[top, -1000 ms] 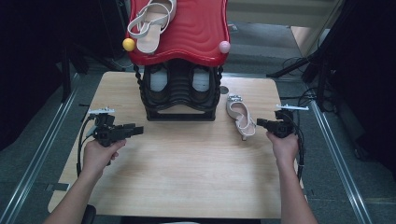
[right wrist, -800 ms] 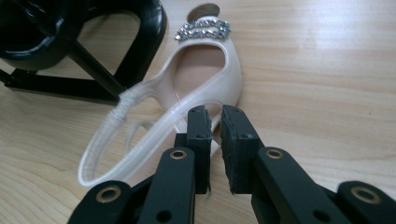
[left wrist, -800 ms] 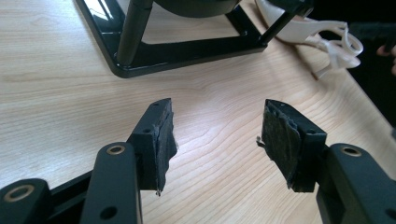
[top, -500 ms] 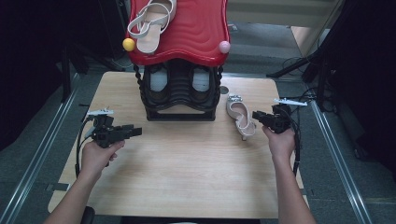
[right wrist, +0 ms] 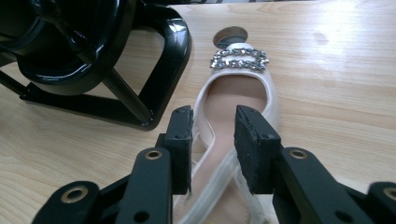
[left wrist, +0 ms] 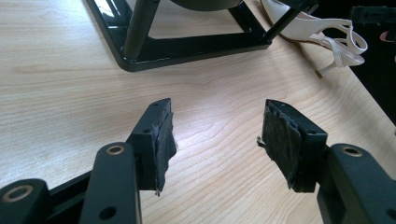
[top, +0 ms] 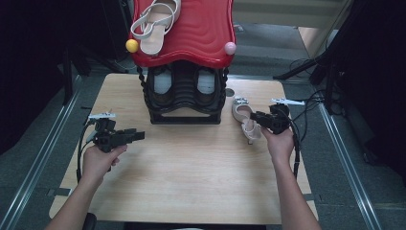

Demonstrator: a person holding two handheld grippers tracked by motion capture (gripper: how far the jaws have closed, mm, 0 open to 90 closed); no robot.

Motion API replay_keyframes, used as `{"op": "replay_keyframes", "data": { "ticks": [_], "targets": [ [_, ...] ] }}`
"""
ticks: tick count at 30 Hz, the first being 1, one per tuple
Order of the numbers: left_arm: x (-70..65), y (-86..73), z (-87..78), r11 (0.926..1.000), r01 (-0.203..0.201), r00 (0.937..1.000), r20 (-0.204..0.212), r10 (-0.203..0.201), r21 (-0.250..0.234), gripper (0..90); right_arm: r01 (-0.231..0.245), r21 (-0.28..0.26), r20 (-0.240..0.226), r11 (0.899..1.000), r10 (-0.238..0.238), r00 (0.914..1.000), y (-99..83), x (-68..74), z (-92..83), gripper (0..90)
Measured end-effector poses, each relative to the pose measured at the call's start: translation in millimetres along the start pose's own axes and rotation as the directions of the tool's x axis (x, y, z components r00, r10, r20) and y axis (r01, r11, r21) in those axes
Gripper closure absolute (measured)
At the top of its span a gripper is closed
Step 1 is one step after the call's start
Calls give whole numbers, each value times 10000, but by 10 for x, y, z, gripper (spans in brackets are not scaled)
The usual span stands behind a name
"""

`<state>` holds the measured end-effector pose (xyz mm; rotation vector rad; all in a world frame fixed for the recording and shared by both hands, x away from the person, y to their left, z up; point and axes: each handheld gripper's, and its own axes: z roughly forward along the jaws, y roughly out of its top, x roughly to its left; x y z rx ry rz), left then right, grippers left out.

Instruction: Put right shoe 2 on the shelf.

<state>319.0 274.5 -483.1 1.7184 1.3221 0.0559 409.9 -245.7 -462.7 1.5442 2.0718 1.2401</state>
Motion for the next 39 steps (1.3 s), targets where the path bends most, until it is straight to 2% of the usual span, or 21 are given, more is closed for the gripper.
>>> {"op": "replay_keyframes", "data": {
  "ticks": [6, 14, 19, 21, 25, 29, 31, 34, 39],
  "targets": [
    [-1, -28, -29, 10000, -52, 10000, -63, 52, 29, 434, 17, 75, -81, 10000, -16, 10000, 12, 62, 72, 674],
    [19, -68, -81, 9999, 93, 9998, -151, -94, -58, 434, 115, 185, -263, 9998, -110, 9996, 55, 142, 189, 668],
    [21, -91, -107, 9999, 78, 9998, -204, -79, -84, 434, 76, 569, -232, 9984, -63, 9997, 2, 131, 351, 699],
    [27, -97, -114, 9999, 93, 9997, -213, -95, -72, 434, 223, 557, -119, 9982, -217, 9997, -9, 126, 393, 711],
    [34, -106, -132, 9998, 147, 9996, -229, -150, -117, 434, 141, 691, -40, 9975, -139, 9999, -42, 102, 478, 734],
    [32, -110, -128, 9998, 174, 9996, -235, -177, -120, 433, 116, 722, -67, 9973, -112, 9999, -33, 101, 503, 741],
    [32, -109, -129, 9999, 96, 9997, -236, -97, -53, 433, 60, 870, 0, 9962, -61, 10000, -31, 96, 516, 755],
    [27, -108, -126, 10000, 78, 9997, -244, -79, -44, 433, 219, 980, 95, 9949, -229, 9997, -32, 116, 529, 760],
    [23, -109, -116, 10000, 50, 9997, -251, -50, -17, 433, 184, 1296, -16, 9914, -183, 9998, -24, 110, 551, 763]
  ]
}}
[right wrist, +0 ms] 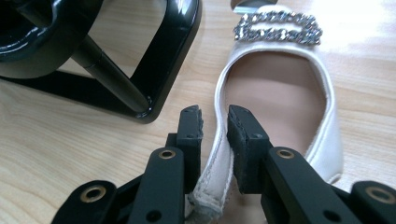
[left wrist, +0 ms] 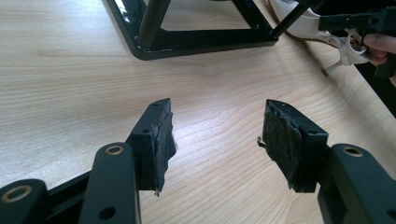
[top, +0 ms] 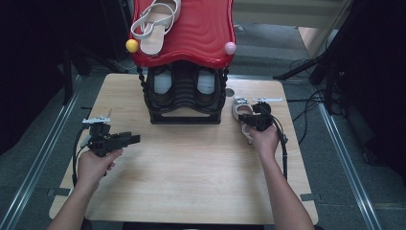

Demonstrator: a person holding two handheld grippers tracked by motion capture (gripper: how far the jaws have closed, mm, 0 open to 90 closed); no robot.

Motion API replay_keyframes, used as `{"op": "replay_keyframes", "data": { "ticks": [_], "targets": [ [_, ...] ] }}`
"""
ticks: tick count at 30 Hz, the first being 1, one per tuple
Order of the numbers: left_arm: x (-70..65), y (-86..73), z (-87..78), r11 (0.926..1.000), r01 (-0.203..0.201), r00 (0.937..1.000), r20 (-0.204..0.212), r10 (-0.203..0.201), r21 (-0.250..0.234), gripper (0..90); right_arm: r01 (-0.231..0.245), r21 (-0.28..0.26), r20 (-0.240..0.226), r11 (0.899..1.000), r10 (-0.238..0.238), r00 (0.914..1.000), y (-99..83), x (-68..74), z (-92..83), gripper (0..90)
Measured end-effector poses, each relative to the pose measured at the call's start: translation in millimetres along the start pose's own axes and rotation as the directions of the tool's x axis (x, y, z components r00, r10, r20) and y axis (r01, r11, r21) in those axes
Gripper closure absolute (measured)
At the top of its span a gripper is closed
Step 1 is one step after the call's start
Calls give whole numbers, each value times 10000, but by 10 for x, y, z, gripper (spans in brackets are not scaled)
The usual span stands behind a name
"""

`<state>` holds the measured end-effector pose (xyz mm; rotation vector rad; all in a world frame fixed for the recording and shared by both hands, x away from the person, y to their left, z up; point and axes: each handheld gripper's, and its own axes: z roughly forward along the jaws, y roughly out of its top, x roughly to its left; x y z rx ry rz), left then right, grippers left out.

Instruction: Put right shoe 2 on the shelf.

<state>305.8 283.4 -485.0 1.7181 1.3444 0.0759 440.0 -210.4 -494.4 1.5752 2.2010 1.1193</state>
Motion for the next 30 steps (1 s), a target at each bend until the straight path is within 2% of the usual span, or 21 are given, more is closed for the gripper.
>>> {"op": "replay_keyframes", "data": {
  "ticks": [4, 8, 22, 29, 30],
  "targets": [
    [-8, -1, 8, 10000, -19, 10000, -5, 19, 43, 433, 219, 278, 196, 9994, -224, 9996, 18, 15, 20, 802],
    [-9, 0, 7, 10000, -19, 10000, 3, 19, 16, 433, 44, 394, 195, 9992, -51, 9998, 18, 1, 21, 847],
    [15, 3, -7, 9999, 126, 9999, 24, -126, -82, 431, -463, 131, -256, 9988, 466, 9986, 14, -103, -20, 873],
    [18, 2, -14, 10000, 67, 10000, 34, -66, -64, 431, -668, -29, -478, 9978, 666, 9966, 21, -170, -70, 879],
    [19, 3, -15, 10000, 81, 10000, 44, -80, -56, 431, -804, -88, -531, 9967, 798, 9954, 24, -185, -83, 880]
  ]
}}
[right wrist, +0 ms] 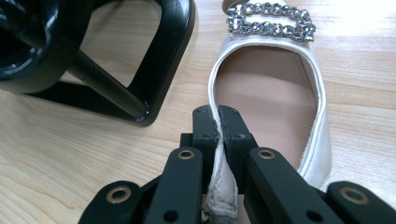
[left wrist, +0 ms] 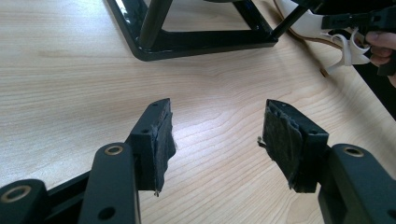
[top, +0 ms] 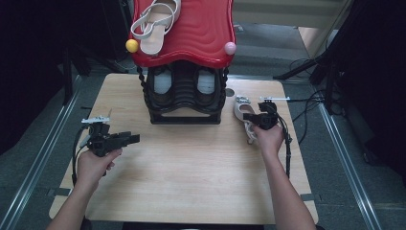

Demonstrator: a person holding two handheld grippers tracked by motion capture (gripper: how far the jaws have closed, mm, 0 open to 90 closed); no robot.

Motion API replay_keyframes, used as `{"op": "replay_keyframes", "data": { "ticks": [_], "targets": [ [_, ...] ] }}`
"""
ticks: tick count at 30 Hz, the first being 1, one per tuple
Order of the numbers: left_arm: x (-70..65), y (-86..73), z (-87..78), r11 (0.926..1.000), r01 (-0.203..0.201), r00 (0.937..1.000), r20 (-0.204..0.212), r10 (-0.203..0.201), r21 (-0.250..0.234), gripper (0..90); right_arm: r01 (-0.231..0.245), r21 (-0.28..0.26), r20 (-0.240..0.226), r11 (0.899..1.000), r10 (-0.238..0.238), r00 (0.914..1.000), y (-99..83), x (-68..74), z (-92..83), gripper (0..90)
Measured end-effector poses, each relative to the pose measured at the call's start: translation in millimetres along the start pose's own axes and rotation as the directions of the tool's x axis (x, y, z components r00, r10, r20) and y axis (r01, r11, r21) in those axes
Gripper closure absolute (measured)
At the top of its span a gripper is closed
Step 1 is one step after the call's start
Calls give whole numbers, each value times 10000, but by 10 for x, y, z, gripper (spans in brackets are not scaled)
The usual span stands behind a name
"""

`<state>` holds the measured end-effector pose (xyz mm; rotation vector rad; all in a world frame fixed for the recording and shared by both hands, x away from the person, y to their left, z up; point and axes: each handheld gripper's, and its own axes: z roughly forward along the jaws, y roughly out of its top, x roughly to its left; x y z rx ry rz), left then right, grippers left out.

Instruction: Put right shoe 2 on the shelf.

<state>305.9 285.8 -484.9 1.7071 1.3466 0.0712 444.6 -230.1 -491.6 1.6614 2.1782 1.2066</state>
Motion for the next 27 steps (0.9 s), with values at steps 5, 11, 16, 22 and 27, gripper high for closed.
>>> {"op": "replay_keyframes", "data": {
  "ticks": [5, 11, 16, 22, 27],
  "targets": [
    [-3, -1, 5, 10000, 31, 10000, -11, -31, -18, 430, -668, -354, -384, 9971, 655, 9971, 22, -96, -82, 882],
    [0, -1, 9, 10000, -20, 10000, -4, 20, 37, 430, -1494, -758, -1046, 9859, 1411, 9845, 45, -193, -180, 884],
    [4, 0, 21, 10000, 7, 10000, 17, -7, 66, 430, -1695, -855, -1325, 9818, 1574, 9786, 72, -177, -236, 884],
    [1, -2, 27, 10000, -45, 10000, 40, 45, 83, 430, -1367, -934, -1292, 9862, 1241, 9838, 198, -94, -329, 884],
    [-25, 6, 37, 9999, -94, 9999, 92, 93, 92, 429, -1298, -1032, -1458, 9862, 1141, 9827, 415, -9, -470, 884]
  ]
}}
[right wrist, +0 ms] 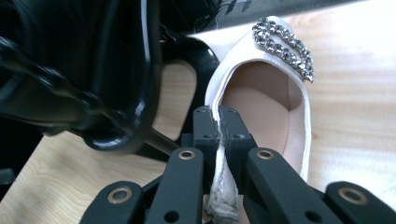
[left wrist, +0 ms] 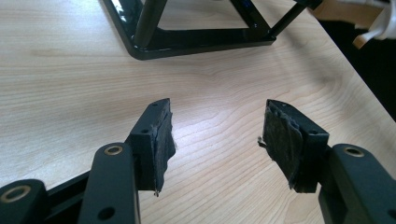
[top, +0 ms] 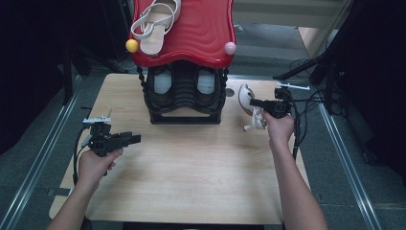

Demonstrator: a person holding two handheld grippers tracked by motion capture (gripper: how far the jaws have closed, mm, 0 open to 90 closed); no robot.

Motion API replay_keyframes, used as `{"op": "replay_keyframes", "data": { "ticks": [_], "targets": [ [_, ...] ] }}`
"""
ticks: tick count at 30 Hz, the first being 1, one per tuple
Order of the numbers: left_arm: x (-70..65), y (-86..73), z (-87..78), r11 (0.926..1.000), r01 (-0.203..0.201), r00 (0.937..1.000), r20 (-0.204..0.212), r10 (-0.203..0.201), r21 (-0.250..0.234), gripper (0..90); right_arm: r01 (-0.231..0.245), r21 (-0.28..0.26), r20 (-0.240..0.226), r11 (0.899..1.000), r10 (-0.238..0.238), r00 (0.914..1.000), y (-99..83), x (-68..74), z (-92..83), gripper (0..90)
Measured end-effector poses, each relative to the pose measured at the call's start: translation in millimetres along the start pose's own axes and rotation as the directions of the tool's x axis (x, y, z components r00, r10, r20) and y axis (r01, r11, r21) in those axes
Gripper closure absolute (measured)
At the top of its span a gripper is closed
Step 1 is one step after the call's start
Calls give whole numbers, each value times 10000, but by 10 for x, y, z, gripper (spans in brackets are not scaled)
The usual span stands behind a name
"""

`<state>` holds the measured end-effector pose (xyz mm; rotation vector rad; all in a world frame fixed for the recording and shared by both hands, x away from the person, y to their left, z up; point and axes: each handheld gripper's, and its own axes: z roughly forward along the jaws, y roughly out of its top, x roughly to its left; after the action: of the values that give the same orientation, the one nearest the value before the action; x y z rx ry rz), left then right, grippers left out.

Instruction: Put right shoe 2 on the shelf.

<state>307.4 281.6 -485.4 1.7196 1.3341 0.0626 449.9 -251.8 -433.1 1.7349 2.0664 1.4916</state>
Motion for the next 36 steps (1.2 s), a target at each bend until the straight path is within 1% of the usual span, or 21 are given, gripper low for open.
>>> {"op": "replay_keyframes", "data": {
  "ticks": [1, 4, 8, 11, 15, 16, 20, 22, 25, 26, 28, 29, 32, 34, 36],
  "targets": [
    [-2, 2, 5, 10000, -56, 10000, 26, 55, 40, 429, 10, 1, -6, 10000, -10, 10000, 42, 37, -20, 884],
    [-18, 5, 26, 10000, -47, 10000, 48, 47, 42, 429, 235, 35, 74, 9997, -235, 9997, 182, 160, -76, 883],
    [-24, 6, 32, 10000, -42, 9999, 100, 41, 68, 429, 432, 16, 128, 9991, -432, 9990, 351, 283, -133, 883],
    [-23, 13, 37, 10000, 2, 9999, 139, -2, 37, 429, 462, -69, 139, 9989, -461, 9988, 491, 378, -183, 883],
    [-21, 21, 50, 9999, -106, 9999, 114, 105, 117, 428, 579, -267, 163, 9980, -575, 9982, 665, 522, -283, 882],
    [-25, 20, 56, 9999, -112, 9999, 102, 111, 86, 429, 541, -336, 128, 9980, -537, 9985, 699, 553, -311, 883],
    [-33, 22, 63, 9998, -138, 9998, 129, 137, 112, 428, 619, -468, 149, 9970, -613, 9980, 831, 653, -395, 882],
    [-35, 23, 65, 9998, -170, 9998, 129, 169, 118, 428, 607, -431, 179, 9972, -600, 9980, 893, 694, -427, 882],
    [-43, 24, 75, 9999, -122, 9998, 181, 120, 83, 429, 747, -507, 220, 9959, -737, 9970, 1006, 776, -492, 882],
    [-46, 24, 78, 9999, -130, 9998, 170, 129, 91, 429, 824, -525, 212, 9952, -814, 9965, 1057, 809, -524, 882],
    [-52, 23, 91, 9996, -194, 9998, 113, 192, 185, 428, 829, -618, 149, 9946, -821, 9965, 1129, 855, -571, 882],
    [-58, 20, 98, 9993, -274, 9996, 79, 272, 238, 428, 878, -640, 147, 9941, -871, 9961, 1182, 894, -604, 882],
    [-68, 24, 110, 9990, -309, 9995, 105, 306, 320, 428, 956, -713, 105, 9929, -951, 9954, 1309, 999, -679, 882],
    [-76, 25, 114, 9990, -323, 9994, 114, 320, 299, 427, 1063, -749, 100, 9915, -1059, 9943, 1392, 1071, -722, 882],
    [-78, 26, 109, 9990, -335, 9993, 145, 330, 304, 426, 1072, -785, 111, 9911, -1066, 9942, 1472, 1140, -760, 882]
  ]
}}
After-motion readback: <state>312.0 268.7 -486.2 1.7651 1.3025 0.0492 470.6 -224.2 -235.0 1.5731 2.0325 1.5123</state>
